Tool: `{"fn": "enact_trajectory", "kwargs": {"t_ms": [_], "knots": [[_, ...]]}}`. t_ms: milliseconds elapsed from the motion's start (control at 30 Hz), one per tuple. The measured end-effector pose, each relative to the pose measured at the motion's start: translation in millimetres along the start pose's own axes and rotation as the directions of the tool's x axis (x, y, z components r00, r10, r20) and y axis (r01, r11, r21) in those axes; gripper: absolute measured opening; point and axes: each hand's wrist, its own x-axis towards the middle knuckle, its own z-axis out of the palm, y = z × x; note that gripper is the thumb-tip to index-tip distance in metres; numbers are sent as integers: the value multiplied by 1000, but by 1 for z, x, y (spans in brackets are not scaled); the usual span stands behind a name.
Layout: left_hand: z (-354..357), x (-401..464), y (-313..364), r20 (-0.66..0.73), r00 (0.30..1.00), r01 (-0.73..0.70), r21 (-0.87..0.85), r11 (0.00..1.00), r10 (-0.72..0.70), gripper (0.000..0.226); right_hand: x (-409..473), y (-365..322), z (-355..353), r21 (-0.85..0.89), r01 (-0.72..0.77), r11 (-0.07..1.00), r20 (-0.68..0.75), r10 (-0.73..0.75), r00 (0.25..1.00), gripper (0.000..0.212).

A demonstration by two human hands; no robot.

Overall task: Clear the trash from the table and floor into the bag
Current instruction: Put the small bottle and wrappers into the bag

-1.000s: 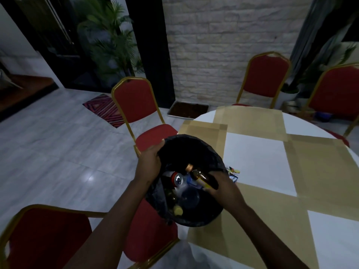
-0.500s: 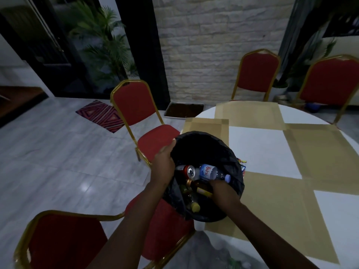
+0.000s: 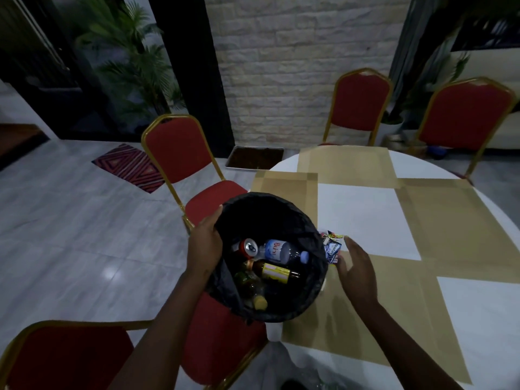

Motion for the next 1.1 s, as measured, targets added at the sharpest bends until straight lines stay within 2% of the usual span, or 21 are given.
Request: {"fn": "enact_trajectory", "kwargs": {"t_ms": [67,200,333,400,567,700,867,1033,1100], "knots": [[1,4,-2,8,1000,11,-5,1000,-11,48,10,33,8,-92,-57,994,86,65,994,58],[1,11,-1,13,1000,-17,9,1000,17,50,29,84,31,-313,-25,949,349,140,926,71],[6,14,7,16,1000,-27,42,999,26,49,53,122,62,-409,-14,912,468,223,855,85],[8,14,8,17,999,-33,59,998,32,50,64,130,72,-474,22,880,475,234,848,90],[11,21,5,24,1000,-11,113,993,8,54,87,131,89,-476,-99,874,458,342,820,95],[13,26,8,26,1000,-16,139,990,13,58,109,131,99,-508,-73,858,469,347,812,96],[10,30,7,31,999,33,172,985,-39,52,129,134,108,-508,8,861,563,325,760,103],[8,29,6,16,998,53,192,980,-57,49,142,126,107,-596,76,800,527,318,788,90],[8,29,5,18,998,60,209,976,-65,49,144,126,108,-595,46,803,519,339,785,83]]}}
